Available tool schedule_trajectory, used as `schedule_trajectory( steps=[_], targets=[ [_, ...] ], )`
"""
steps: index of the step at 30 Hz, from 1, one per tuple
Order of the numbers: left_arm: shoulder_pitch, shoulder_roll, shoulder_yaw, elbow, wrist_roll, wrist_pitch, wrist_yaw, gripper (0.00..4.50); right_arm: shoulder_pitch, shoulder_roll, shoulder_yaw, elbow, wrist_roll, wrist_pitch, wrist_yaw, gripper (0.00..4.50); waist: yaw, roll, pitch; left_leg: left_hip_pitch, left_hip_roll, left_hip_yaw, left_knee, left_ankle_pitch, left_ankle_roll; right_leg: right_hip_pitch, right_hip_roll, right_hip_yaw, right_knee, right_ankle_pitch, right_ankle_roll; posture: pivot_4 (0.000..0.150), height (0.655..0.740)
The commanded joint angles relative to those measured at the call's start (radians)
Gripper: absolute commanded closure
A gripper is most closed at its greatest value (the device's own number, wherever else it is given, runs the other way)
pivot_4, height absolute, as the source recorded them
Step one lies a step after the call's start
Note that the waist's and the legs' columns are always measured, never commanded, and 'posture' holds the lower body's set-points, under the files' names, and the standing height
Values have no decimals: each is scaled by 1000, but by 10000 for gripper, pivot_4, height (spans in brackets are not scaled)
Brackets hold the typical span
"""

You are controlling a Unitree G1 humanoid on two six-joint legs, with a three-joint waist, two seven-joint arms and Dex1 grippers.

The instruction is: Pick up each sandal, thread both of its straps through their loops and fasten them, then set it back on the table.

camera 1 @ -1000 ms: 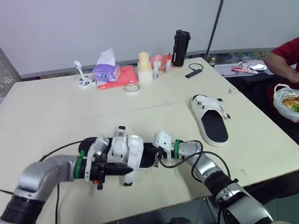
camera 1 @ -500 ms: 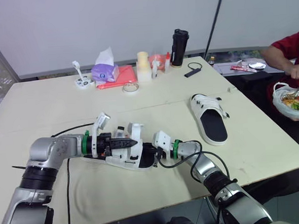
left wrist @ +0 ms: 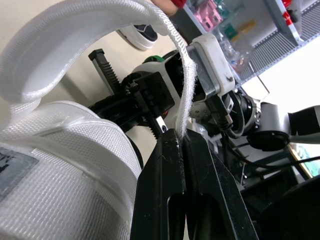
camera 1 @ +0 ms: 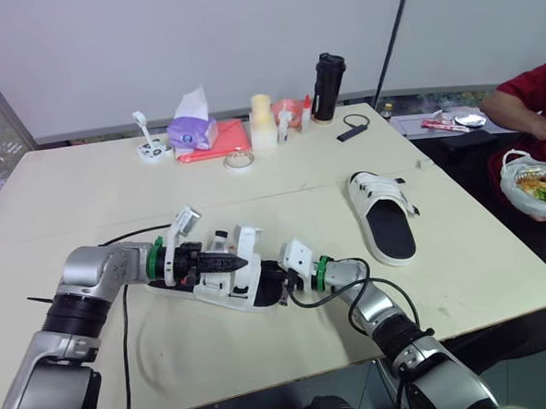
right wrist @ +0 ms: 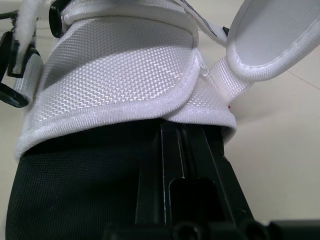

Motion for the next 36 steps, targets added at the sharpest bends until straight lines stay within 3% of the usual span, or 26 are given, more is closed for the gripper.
schedule_trajectory(
  steps=[1,12,22,28,33,36],
  targets=[
    [2,30,1,-26,16,-3,-31,44547,85,-36,58,127,-107,92,-15,45000,0,0,0,0,0,0,0,0,0,0,0,0,0,0,0,1500,7394],
    [52,41,-75,-35,167,-162,-34,44547,83,-30,65,132,-112,86,-19,45000,0,1,0,0,0,0,-1,0,0,0,-1,1,0,0,-1,1500,7394],
    [43,7,-54,-78,171,-188,-38,44547,89,-33,65,128,-111,89,-21,45000,1,0,-1,0,0,-1,-1,0,0,0,-2,1,0,0,0,1500,7394],
    [97,101,-130,-174,225,-248,-139,44547,93,-33,64,122,-110,92,-23,45000,-1,1,-1,0,0,-1,-2,0,0,-1,-1,1,0,0,0,1500,7394],
    [141,127,-142,-167,293,-337,-117,44547,91,-30,64,125,-107,92,-26,45000,0,2,-2,1,0,0,-5,0,0,-2,-2,3,-1,0,-1,1500,7394],
    [144,118,-105,-176,263,-313,-106,44547,88,-28,66,127,-106,92,-27,45000,0,3,-3,2,0,0,-6,0,0,-3,-2,4,-1,0,-1,1500,7394]
  ],
)
